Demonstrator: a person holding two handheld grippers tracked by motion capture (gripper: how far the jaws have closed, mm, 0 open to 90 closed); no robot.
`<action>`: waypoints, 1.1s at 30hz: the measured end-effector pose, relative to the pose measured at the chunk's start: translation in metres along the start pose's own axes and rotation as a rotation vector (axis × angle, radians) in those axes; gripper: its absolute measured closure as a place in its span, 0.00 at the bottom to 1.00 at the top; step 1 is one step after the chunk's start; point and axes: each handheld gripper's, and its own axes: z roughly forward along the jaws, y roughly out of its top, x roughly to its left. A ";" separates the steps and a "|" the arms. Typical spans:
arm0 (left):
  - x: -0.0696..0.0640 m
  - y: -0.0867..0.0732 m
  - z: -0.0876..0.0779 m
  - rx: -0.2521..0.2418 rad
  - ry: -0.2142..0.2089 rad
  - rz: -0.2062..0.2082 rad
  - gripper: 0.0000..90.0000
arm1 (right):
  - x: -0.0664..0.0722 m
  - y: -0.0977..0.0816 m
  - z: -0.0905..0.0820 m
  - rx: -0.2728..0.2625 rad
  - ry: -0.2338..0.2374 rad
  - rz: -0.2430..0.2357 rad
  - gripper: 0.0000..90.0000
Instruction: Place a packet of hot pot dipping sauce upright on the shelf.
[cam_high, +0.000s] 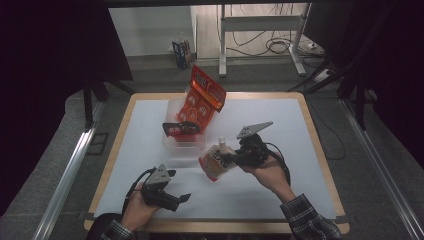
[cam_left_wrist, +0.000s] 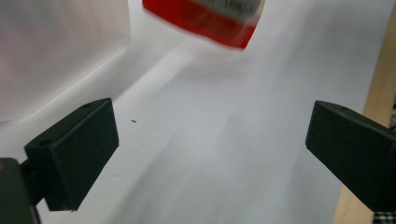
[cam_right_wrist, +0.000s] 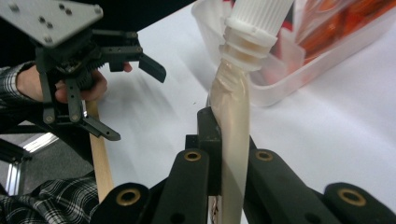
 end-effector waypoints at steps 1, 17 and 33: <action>0.000 0.000 0.000 0.006 0.006 0.006 0.02 | -0.001 0.001 -0.004 -0.007 -0.004 0.001 0.98; 0.001 -0.002 0.002 0.027 0.056 0.046 0.00 | -0.020 0.025 -0.022 -0.073 -0.056 -0.023 0.98; -0.002 -0.003 0.005 0.055 0.065 0.076 0.00 | -0.026 0.066 0.005 -0.101 -0.033 -0.107 0.98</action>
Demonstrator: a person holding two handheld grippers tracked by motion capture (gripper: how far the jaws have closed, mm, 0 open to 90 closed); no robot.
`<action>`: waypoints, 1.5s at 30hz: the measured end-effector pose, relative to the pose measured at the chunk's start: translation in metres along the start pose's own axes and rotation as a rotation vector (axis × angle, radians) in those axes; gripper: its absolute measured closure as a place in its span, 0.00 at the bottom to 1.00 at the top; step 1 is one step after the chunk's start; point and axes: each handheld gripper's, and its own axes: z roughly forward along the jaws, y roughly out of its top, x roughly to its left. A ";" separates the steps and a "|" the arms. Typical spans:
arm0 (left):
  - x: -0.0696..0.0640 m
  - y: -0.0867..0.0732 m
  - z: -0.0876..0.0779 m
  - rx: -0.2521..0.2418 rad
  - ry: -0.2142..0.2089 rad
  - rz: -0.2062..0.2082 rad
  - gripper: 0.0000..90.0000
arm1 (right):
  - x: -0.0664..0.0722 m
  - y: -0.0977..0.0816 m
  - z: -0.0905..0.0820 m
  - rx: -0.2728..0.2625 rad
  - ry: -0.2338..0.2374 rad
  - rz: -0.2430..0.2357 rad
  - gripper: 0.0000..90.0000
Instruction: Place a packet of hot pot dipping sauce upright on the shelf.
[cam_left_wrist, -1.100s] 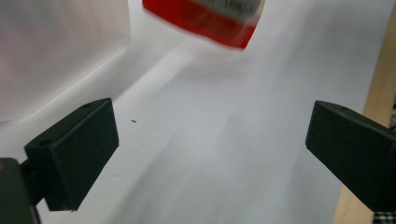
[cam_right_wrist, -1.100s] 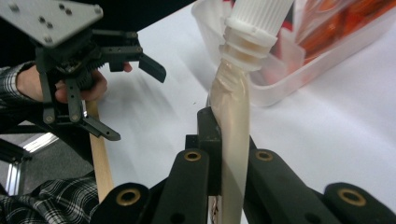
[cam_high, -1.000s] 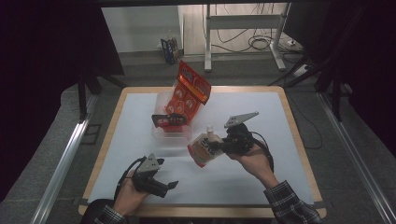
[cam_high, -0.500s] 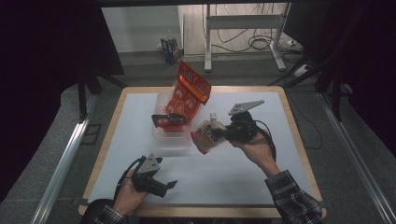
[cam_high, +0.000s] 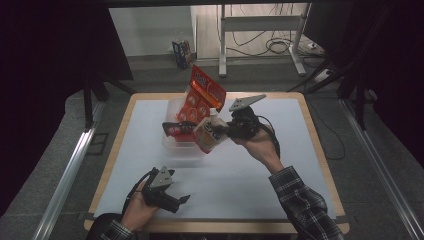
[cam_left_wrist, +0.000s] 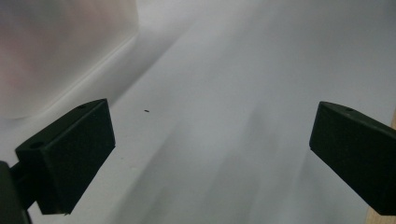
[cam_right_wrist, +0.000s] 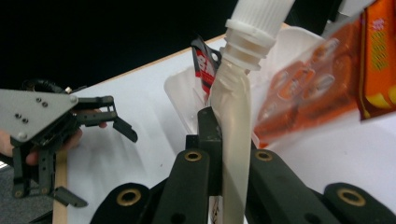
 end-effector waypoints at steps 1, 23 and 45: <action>0.000 0.000 0.000 -0.001 0.002 0.002 0.00 | 0.000 0.002 0.003 -0.001 -0.002 -0.006 0.98; 0.002 0.000 -0.005 -0.036 0.013 -0.007 0.00 | 0.009 0.024 0.055 0.060 0.075 -0.077 0.98; 0.003 -0.001 -0.006 -0.033 0.022 -0.010 0.00 | 0.006 0.017 0.089 0.143 0.080 -0.062 0.87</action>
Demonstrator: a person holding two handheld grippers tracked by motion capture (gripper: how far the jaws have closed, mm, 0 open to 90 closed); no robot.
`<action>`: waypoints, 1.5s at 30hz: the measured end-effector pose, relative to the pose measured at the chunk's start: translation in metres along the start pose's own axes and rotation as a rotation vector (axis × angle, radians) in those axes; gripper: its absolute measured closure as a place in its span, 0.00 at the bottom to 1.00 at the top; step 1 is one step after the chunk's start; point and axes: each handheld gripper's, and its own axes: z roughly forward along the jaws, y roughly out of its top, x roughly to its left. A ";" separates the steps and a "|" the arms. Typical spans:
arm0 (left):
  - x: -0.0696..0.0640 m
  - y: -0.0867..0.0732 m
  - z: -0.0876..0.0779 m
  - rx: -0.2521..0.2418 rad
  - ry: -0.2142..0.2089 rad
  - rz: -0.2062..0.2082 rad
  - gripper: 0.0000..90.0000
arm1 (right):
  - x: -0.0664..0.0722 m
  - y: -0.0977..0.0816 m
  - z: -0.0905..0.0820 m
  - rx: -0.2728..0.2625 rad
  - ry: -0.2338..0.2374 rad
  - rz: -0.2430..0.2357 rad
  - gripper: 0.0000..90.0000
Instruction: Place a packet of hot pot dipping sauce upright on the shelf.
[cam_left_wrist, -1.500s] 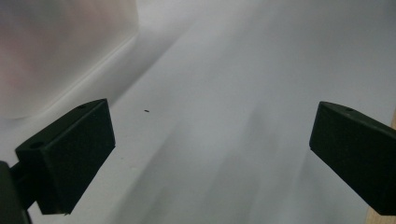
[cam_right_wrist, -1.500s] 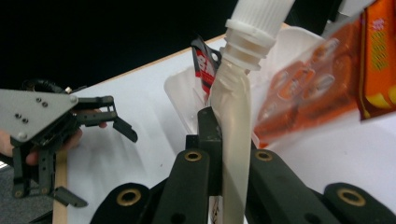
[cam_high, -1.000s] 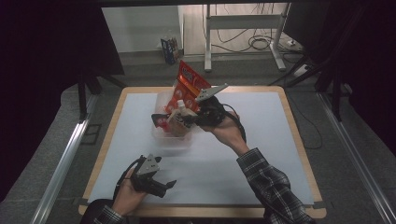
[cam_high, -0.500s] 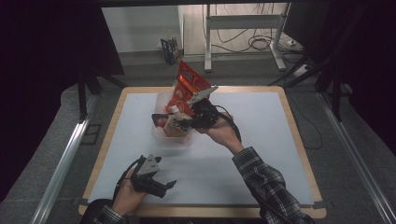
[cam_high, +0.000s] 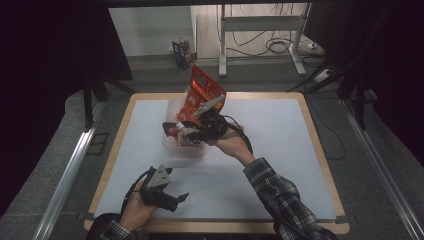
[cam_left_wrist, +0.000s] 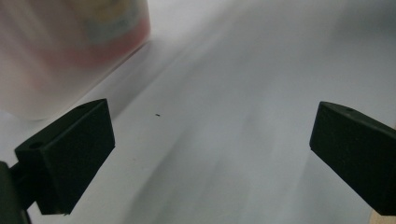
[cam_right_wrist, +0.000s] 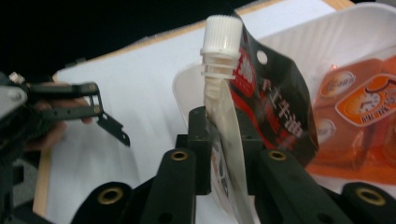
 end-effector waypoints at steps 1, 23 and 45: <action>0.000 0.000 0.000 0.001 0.000 0.000 0.00 | 0.000 0.001 0.000 -0.009 -0.001 0.000 0.85; -0.001 0.000 0.001 0.007 -0.002 0.004 0.00 | 0.007 0.005 0.002 -0.015 -0.041 -0.031 0.44; -0.001 0.000 0.003 0.017 -0.010 0.009 0.00 | 0.008 0.003 0.003 -0.019 -0.043 -0.025 0.17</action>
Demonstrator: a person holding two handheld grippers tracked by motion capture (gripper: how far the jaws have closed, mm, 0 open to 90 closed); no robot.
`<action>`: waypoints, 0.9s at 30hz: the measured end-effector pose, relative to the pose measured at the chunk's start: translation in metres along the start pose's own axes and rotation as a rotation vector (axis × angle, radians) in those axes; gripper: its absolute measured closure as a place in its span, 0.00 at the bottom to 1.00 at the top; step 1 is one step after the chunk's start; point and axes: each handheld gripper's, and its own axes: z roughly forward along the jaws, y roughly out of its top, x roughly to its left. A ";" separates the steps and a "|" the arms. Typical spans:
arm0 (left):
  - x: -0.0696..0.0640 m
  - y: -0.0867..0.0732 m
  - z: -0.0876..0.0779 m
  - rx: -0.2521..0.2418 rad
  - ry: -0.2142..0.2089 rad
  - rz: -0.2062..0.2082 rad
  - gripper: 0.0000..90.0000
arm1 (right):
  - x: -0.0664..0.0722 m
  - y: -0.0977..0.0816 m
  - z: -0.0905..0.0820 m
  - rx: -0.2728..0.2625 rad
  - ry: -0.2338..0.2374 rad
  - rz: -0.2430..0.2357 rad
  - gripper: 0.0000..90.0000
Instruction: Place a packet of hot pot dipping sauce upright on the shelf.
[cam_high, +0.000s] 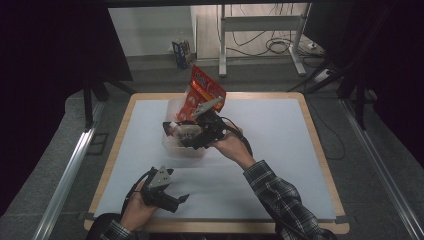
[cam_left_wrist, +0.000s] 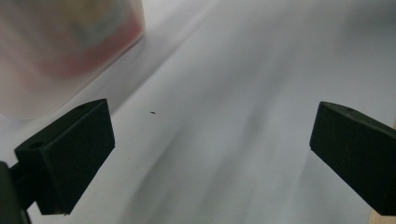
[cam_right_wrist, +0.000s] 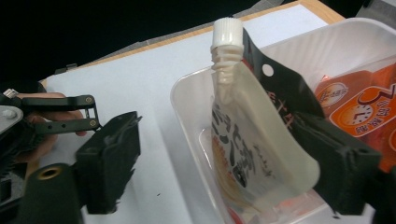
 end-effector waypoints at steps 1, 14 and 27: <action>0.000 0.000 0.000 0.001 0.000 0.000 0.00 | 0.000 0.000 0.000 0.001 0.001 0.000 0.15; -0.001 0.000 0.001 0.001 -0.001 0.004 0.00 | 0.008 -0.004 -0.004 0.019 -0.034 -0.041 0.02; -0.001 0.000 0.001 0.002 -0.001 0.015 0.00 | 0.008 -0.016 -0.015 -0.006 -0.056 -0.028 0.00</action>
